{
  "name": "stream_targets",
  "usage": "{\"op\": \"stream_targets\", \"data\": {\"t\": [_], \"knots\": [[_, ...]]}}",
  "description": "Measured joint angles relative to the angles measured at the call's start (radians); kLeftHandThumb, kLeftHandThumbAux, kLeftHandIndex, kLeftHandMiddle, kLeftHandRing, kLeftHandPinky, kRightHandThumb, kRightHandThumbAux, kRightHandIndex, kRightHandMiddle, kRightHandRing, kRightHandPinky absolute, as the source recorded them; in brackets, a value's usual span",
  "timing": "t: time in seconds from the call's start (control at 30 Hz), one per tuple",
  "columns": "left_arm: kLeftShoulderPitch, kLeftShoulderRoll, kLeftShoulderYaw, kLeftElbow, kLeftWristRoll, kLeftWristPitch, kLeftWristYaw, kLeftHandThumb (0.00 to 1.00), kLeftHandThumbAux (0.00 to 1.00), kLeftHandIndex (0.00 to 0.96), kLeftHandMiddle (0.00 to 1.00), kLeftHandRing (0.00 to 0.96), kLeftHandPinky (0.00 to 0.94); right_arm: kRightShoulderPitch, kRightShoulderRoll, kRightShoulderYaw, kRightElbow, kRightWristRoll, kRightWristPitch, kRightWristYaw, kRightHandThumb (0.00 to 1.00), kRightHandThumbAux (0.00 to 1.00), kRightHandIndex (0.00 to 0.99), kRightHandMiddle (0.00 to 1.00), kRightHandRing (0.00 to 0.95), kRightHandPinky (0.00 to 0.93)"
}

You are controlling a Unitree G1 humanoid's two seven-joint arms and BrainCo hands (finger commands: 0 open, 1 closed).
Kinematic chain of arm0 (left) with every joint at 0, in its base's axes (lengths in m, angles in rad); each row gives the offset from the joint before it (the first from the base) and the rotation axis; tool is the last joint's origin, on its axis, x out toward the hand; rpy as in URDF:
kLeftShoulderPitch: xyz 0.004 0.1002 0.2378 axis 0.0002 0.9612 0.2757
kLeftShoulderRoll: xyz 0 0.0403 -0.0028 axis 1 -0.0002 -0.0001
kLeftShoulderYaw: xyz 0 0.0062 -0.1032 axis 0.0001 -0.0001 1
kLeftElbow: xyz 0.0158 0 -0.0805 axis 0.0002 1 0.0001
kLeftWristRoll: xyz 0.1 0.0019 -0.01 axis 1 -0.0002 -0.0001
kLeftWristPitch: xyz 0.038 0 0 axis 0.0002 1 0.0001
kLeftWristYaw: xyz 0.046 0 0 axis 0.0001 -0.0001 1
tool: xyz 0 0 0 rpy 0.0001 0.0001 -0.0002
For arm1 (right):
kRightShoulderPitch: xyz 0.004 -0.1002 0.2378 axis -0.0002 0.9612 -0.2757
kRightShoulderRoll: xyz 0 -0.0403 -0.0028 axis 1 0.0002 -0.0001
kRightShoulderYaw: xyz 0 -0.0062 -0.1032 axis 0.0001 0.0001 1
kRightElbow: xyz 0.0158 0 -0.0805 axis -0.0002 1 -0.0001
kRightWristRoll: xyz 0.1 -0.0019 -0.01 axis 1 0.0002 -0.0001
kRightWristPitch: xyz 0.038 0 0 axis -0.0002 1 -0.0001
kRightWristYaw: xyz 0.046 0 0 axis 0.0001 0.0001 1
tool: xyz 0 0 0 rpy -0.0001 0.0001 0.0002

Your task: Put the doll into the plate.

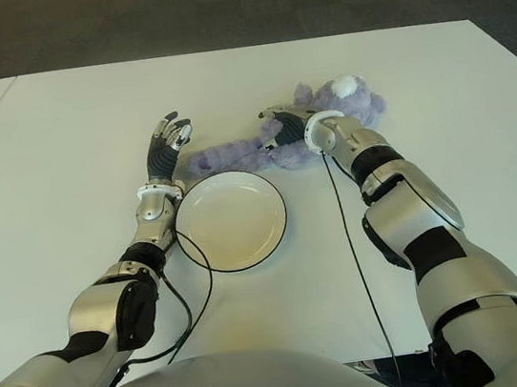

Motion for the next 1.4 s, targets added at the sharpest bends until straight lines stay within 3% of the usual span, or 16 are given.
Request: {"op": "stream_targets", "data": {"t": [0.03, 0.07, 0.17, 0.47, 0.77, 0.93, 0.97, 1.07, 1.1, 1.17, 1.4], "knots": [[0.0, 0.0, 0.0, 0.0, 0.0, 0.0, 0.0, 0.0, 0.509, 0.158, 0.265, 0.25, 0.203, 0.004, -0.011, 0.0, -0.019, 0.0, -0.006, 0.016, 0.15, 0.491, 0.0, 0.0, 0.0, 0.078], [0.0, 0.0, 0.0, 0.0, 0.0, 0.0, 0.0, 0.0, 0.511, 0.154, 0.262, 0.252, 0.216, 0.009, -0.022, 0.0, -0.036, 0.0, -0.012, 0.033, 0.098, 0.525, 0.0, 0.161, 0.26, 0.351], [0.0, 0.0, 0.001, -0.001, -0.001, 0.001, 0.0, 0.0, 0.513, 0.152, 0.26, 0.252, 0.225, 0.018, -0.05, 0.0, -0.102, 0.0, -0.003, 0.083, 0.049, 0.542, 0.001, 0.279, 0.394, 0.49], [0.001, 0.0, 0.001, -0.007, -0.001, 0.003, -0.007, 0.0, 0.507, 0.155, 0.271, 0.261, 0.222, 0.057, -0.127, -0.003, -0.358, -0.002, 0.11, 0.306, 0.0, 0.569, 0.184, 0.351, 0.404, 0.453], [0.001, -0.001, 0.004, -0.015, -0.009, 0.009, -0.024, 0.0, 0.497, 0.153, 0.262, 0.253, 0.212, 0.099, -0.177, -0.003, -0.574, -0.011, 0.217, 0.474, 0.0, 0.578, 0.259, 0.4, 0.429, 0.468], [0.001, 0.0, 0.007, -0.017, -0.02, 0.012, -0.025, 0.0, 0.495, 0.15, 0.253, 0.244, 0.208, 0.144, -0.208, -0.011, -0.71, -0.018, 0.263, 0.527, 0.096, 0.607, 0.349, 0.485, 0.499, 0.551], [0.001, 0.0, 0.007, -0.017, -0.02, 0.012, -0.025, 0.0, 0.495, 0.15, 0.25, 0.242, 0.209, 0.157, -0.215, -0.014, -0.739, -0.021, 0.27, 0.533, 0.216, 0.638, 0.402, 0.546, 0.559, 0.609], [0.002, 0.0, 0.008, -0.017, -0.021, 0.012, -0.027, 0.0, 0.494, 0.149, 0.248, 0.24, 0.208, 0.196, -0.231, -0.025, -0.81, -0.03, 0.278, 0.532, 0.334, 0.663, 0.443, 0.605, 0.619, 0.669], [0.002, 0.001, 0.008, -0.017, -0.021, 0.012, -0.029, 0.0, 0.49, 0.148, 0.246, 0.238, 0.204, 0.207, -0.235, -0.029, -0.828, -0.033, 0.281, 0.529, 0.607, 0.7, 0.436, 0.643, 0.664, 0.705], [0.003, 0.001, 0.008, -0.018, -0.021, 0.012, -0.033, 0.0, 0.485, 0.146, 0.241, 0.232, 0.194, 0.236, -0.241, -0.044, -0.865, -0.036, 0.281, 0.513, 0.695, 0.709, 0.437, 0.679, 0.697, 0.729], [0.007, 0.004, 0.008, -0.02, -0.022, 0.013, -0.039, 0.0, 0.482, 0.142, 0.228, 0.22, 0.192, 0.334, -0.246, -0.107, -0.908, -0.026, 0.246, 0.378, 0.719, 0.707, 0.443, 0.733, 0.75, 0.783]]}}
